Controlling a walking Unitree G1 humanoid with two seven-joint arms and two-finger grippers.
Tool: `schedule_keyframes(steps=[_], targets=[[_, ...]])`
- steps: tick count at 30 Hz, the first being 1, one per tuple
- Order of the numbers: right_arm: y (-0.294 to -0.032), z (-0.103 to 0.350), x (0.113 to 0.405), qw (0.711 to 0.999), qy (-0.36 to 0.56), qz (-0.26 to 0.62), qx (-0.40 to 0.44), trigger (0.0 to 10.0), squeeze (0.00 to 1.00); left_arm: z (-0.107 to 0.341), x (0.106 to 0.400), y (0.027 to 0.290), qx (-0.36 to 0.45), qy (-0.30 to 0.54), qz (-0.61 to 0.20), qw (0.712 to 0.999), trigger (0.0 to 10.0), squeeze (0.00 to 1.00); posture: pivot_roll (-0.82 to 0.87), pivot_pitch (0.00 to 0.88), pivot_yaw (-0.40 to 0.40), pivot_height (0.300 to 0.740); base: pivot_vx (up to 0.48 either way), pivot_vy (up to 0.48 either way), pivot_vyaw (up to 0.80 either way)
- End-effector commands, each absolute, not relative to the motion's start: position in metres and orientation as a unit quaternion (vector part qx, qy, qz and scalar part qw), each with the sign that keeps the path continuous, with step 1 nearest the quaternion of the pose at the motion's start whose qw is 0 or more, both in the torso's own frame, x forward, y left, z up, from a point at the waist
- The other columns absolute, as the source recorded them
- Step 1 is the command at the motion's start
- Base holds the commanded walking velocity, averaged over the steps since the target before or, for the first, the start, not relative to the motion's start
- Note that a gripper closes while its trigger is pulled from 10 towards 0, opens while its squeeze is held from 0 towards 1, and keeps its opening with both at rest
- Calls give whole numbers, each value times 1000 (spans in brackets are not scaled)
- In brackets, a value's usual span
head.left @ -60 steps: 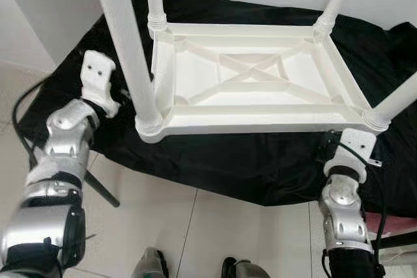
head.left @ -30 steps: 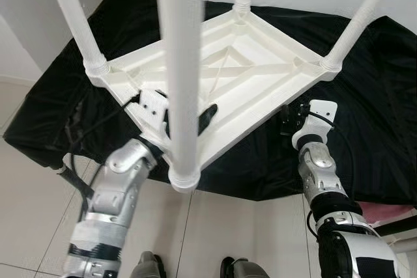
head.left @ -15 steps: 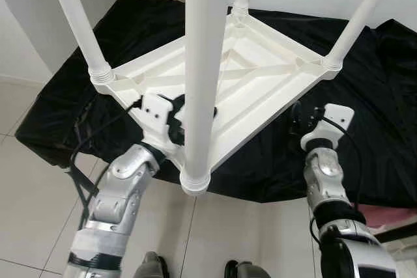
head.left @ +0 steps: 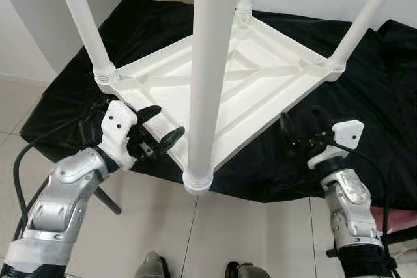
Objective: Building children table
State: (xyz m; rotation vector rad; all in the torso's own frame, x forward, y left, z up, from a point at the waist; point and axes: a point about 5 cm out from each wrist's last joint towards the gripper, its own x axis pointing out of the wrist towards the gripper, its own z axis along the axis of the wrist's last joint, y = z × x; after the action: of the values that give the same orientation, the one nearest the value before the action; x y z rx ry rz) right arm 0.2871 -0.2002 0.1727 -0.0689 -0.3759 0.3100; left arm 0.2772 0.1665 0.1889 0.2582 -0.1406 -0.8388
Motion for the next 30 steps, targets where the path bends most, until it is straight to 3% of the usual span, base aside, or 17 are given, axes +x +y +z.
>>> schedule_keyframes(steps=[1, 4, 16, 24, 30], targets=[[-197, 172, 285, 968, -176, 174, -35, 10000, 0, 183, 269, 163, 151, -50, -467, 870, 10000, 0, 56, 162, -3, 740, 0, 0, 0], [-196, 176, 286, 966, -172, 188, -37, 10000, 0, 170, 260, 165, 193, -17, -502, 843, 10000, 0, 60, 169, -4, 740, 0, 0, 0], [-189, 179, 280, 964, -159, 207, -41, 10000, 0, 150, 270, 155, 256, -1, -494, 831, 10000, 0, 41, 171, 4, 740, 0, 0, 0], [-181, 178, 256, 930, -89, 348, -74, 10000, 0, 159, 281, 105, 217, -59, -507, 832, 10000, 0, 12, 166, 2, 740, 0, 0, 0], [-187, 180, 244, 912, -56, 398, -82, 10000, 0, 162, 284, 82, 201, -85, -513, 830, 10000, 0, 1, 164, -4, 740, 0, 0, 0]])
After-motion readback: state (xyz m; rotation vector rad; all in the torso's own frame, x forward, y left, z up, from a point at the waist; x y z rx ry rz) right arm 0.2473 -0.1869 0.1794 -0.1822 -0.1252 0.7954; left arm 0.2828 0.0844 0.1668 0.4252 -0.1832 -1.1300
